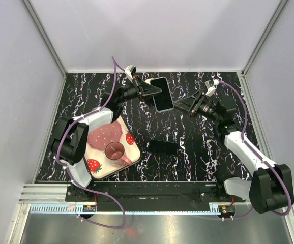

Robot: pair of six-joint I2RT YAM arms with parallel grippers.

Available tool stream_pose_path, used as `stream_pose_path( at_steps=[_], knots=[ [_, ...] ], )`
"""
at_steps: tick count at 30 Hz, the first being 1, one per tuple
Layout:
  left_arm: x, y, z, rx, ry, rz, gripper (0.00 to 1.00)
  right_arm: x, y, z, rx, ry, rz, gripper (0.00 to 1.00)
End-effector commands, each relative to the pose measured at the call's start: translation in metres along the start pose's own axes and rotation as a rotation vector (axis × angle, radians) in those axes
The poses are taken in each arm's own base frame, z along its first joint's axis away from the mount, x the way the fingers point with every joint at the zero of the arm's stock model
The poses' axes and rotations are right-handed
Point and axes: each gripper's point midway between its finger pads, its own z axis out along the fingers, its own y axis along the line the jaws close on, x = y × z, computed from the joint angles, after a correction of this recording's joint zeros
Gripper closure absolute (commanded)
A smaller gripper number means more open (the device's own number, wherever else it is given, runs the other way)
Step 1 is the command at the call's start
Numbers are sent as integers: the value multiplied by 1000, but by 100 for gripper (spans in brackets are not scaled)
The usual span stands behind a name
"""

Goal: Take the phone out of the phone case
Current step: Remove the phone case from the phone.

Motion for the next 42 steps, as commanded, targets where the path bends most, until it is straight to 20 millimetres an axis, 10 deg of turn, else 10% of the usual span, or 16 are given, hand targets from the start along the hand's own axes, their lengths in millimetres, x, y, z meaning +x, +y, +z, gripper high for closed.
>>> stream_pose_path(
  at_steps=[1, 16, 24, 42],
  knots=[
    [2, -54, -8, 131, -16, 141, 100, -2, 29, 2, -162, 8, 36, 53],
    [-2, -47, -8, 90, -50, 153, 100, 16, 26, 10, -188, 74, 101, 63],
    [-3, -53, -9, 81, -65, 198, 100, 17, 21, 17, -222, 72, 193, 94],
    [9, -124, -32, 256, -173, 454, 100, -38, 67, 17, -571, -122, 635, 100]
  ],
)
